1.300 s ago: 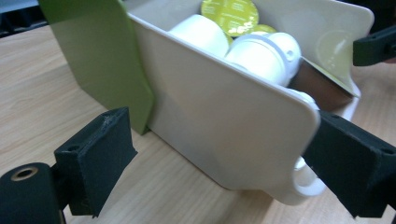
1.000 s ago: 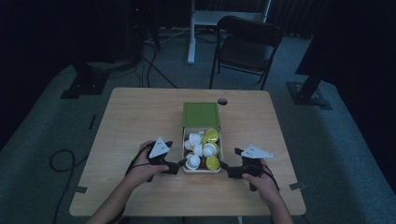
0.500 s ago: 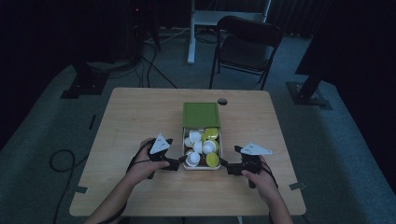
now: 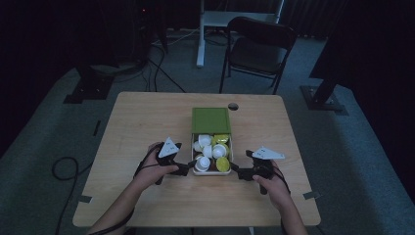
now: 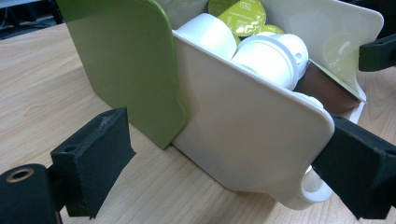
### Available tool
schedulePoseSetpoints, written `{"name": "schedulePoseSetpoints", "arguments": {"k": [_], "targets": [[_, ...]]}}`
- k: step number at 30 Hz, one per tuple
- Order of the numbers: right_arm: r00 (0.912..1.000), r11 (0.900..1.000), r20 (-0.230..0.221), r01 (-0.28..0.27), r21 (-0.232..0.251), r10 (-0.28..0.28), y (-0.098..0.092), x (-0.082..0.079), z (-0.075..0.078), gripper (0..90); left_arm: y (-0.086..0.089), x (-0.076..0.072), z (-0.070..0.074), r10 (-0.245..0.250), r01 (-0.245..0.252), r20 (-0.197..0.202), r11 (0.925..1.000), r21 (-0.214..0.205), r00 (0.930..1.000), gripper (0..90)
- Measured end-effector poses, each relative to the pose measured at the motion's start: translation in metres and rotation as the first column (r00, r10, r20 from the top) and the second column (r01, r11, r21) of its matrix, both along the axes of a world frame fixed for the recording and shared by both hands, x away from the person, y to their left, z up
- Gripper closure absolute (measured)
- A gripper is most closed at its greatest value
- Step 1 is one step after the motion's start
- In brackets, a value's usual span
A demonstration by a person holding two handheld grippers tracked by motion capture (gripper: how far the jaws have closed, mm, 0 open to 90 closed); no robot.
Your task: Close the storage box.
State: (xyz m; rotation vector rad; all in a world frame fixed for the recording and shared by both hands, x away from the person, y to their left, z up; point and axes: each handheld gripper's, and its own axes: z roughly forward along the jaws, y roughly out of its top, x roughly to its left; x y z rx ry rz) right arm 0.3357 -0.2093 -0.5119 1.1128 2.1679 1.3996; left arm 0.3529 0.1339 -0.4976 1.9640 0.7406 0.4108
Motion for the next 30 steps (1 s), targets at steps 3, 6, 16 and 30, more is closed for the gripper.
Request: {"name": "schedulePoseSetpoints", "arguments": {"k": [3, 6, 16, 30], "targets": [[1.0, 1.0, -0.001, 0.002, 0.006, -0.002, 0.0, 0.001, 0.0, 11.1, 0.0, 0.002, 0.001, -0.001, 0.001, -0.001, 1.0, 0.003, 1.0, 8.5], [1.0, 1.0, -0.002, 0.003, 0.009, -0.003, 0.0, 0.002, -0.001, 11.1, 0.0, 0.003, 0.001, -0.005, 0.005, 0.0, 0.9999, 0.011, 1.0, 8.5], [1.0, 1.0, 0.003, 0.005, -0.004, -0.005, 0.003, 0.007, 0.0, 11.1, 0.001, 0.011, 0.003, -0.004, 0.004, 0.0, 0.9996, 0.026, 1.0, 8.5], [0.9999, 0.9998, 0.0, 0.017, -0.005, -0.017, 0.004, 0.015, -0.001, 11.1, 0.001, 0.023, 0.002, -0.005, 0.006, -0.011, 0.9998, 0.019, 0.9999, 6.6]]}}
